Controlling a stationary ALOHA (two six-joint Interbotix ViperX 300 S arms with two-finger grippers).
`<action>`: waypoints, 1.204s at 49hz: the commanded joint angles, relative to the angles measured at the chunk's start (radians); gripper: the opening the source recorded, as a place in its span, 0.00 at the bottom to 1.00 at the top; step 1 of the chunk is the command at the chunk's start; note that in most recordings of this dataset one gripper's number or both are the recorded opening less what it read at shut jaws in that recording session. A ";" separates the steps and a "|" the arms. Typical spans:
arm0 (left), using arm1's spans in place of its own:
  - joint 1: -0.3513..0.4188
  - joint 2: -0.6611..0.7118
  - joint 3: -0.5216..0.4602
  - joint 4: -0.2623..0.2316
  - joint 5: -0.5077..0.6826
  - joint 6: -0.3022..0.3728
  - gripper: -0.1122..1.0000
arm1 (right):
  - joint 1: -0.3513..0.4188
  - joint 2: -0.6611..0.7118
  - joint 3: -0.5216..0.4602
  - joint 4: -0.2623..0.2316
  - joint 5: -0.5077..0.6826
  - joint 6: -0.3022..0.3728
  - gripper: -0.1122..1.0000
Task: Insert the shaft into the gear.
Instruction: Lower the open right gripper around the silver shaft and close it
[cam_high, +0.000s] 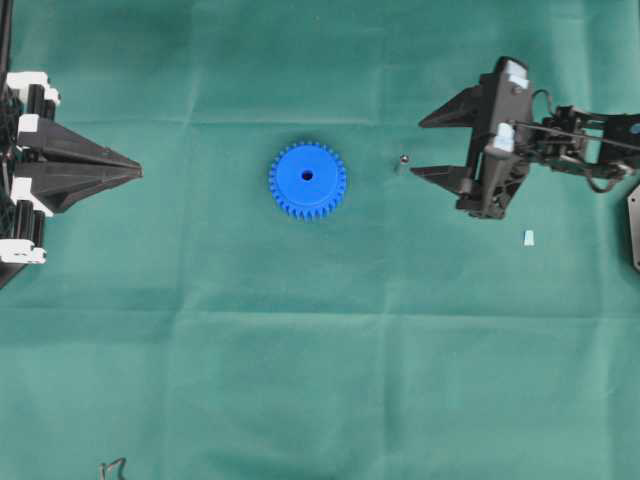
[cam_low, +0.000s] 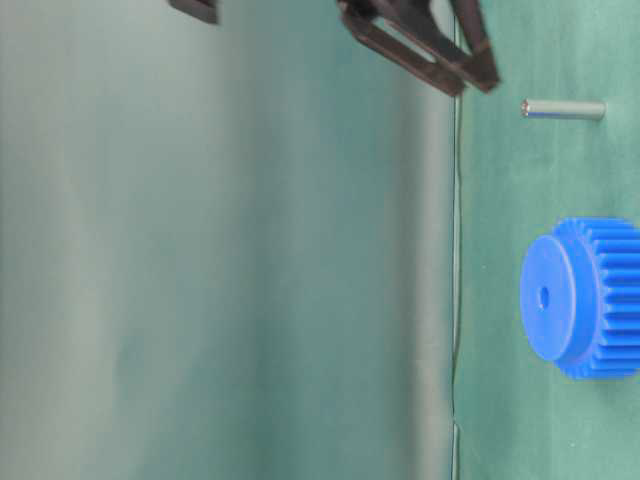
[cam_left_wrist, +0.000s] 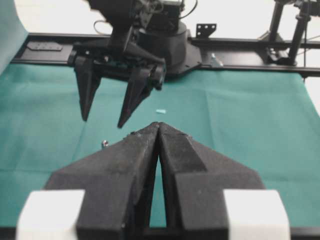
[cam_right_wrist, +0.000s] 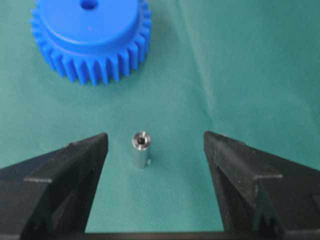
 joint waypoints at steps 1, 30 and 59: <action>-0.002 0.005 -0.026 0.003 -0.005 0.000 0.10 | -0.002 0.029 -0.025 0.008 -0.031 0.002 0.81; -0.002 0.005 -0.026 0.003 0.002 -0.002 0.10 | -0.002 0.115 -0.054 0.020 -0.054 0.002 0.79; 0.000 -0.003 -0.028 0.003 0.021 -0.002 0.10 | 0.000 0.115 -0.055 0.017 -0.037 0.002 0.27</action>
